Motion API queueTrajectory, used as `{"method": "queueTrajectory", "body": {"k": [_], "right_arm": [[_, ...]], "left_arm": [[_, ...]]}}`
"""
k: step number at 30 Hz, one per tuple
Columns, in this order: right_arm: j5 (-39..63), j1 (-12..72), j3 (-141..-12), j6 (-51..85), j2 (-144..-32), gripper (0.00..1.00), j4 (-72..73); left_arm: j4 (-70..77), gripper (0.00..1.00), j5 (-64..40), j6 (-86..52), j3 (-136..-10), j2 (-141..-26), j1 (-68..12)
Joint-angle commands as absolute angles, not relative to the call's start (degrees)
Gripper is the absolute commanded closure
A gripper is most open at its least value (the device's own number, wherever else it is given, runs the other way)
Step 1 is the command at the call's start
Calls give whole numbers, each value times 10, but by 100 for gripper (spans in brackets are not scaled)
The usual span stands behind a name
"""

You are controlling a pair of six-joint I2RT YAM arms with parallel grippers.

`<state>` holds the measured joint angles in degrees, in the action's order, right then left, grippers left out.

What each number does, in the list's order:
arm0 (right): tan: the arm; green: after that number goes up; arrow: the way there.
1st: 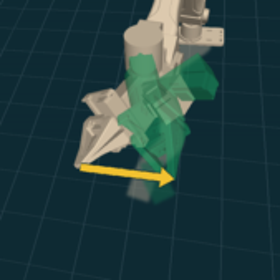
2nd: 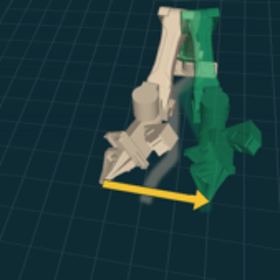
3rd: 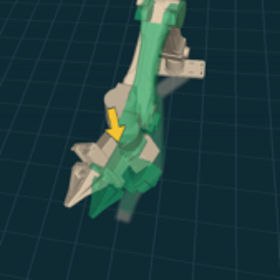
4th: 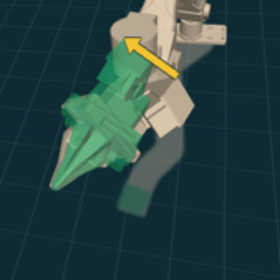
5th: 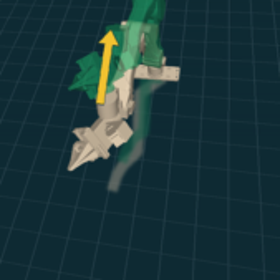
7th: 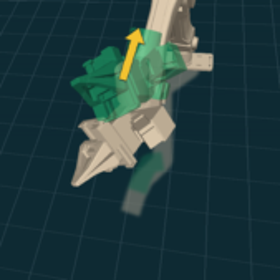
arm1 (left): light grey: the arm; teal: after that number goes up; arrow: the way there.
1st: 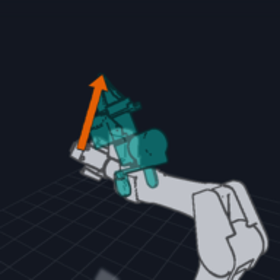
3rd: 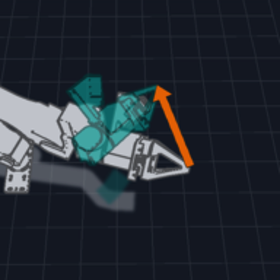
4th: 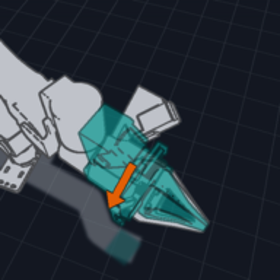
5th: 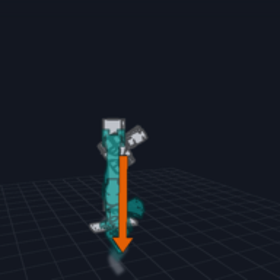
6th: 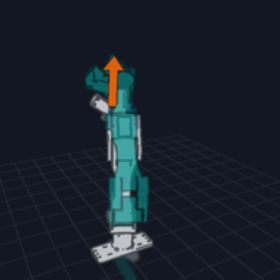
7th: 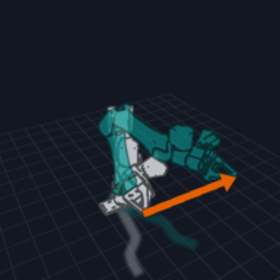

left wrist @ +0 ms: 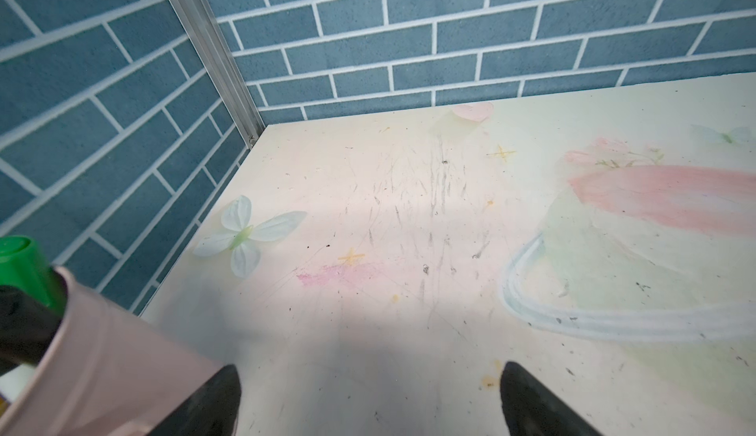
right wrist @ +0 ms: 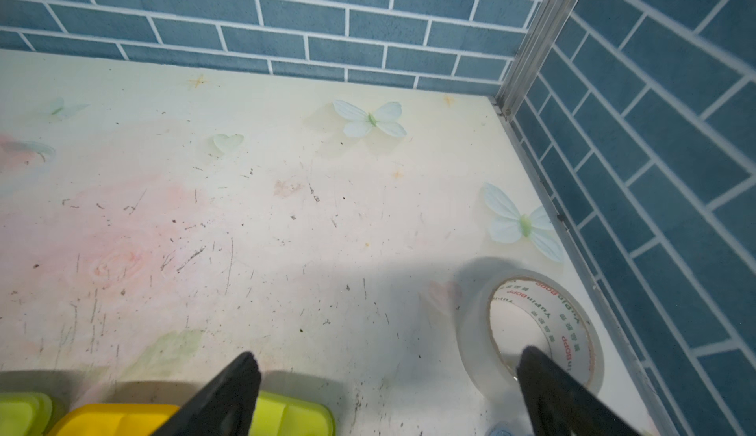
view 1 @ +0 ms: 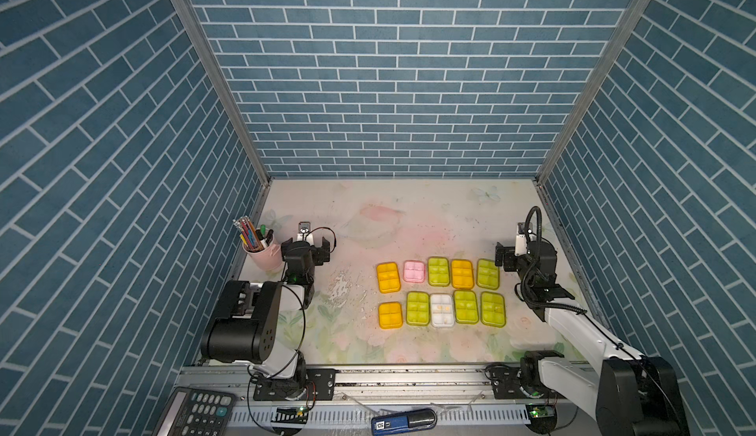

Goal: Close pillboxes
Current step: Reset both arms

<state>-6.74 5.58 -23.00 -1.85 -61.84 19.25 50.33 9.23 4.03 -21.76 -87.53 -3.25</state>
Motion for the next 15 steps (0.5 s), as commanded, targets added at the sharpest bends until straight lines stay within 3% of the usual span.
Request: {"method": "queueTrajectory", "body": {"k": [1,8,15], "right_arm": [[-32,44,-215,-43,-637,1,265],[12,33,-193,-51,-724,1,401],[-15,26,-111,-33,-844,1,674]], "left_arm": [[495,1,86,35,-221,-875,-30],[496,0,86,35,-221,-875,-30],[496,0,86,35,-221,-875,-30]]}}
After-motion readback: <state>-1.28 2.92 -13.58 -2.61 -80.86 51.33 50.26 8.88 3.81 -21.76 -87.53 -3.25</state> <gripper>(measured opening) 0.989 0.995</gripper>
